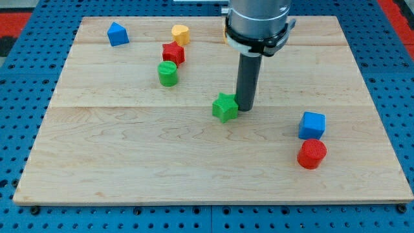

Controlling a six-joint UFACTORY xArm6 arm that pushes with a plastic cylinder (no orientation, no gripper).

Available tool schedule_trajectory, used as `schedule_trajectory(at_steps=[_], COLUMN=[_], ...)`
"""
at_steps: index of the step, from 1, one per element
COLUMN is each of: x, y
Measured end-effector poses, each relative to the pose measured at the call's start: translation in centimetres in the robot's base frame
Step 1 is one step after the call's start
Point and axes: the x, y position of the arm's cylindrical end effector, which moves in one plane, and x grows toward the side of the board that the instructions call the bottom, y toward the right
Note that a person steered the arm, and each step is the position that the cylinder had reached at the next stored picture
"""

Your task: Move the green star parallel to the green circle

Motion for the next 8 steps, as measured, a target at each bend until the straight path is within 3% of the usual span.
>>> schedule_trajectory(at_steps=[2, 4, 8], x=[1.3, 0.4, 2.5], y=[-1.2, -7.4, -10.4])
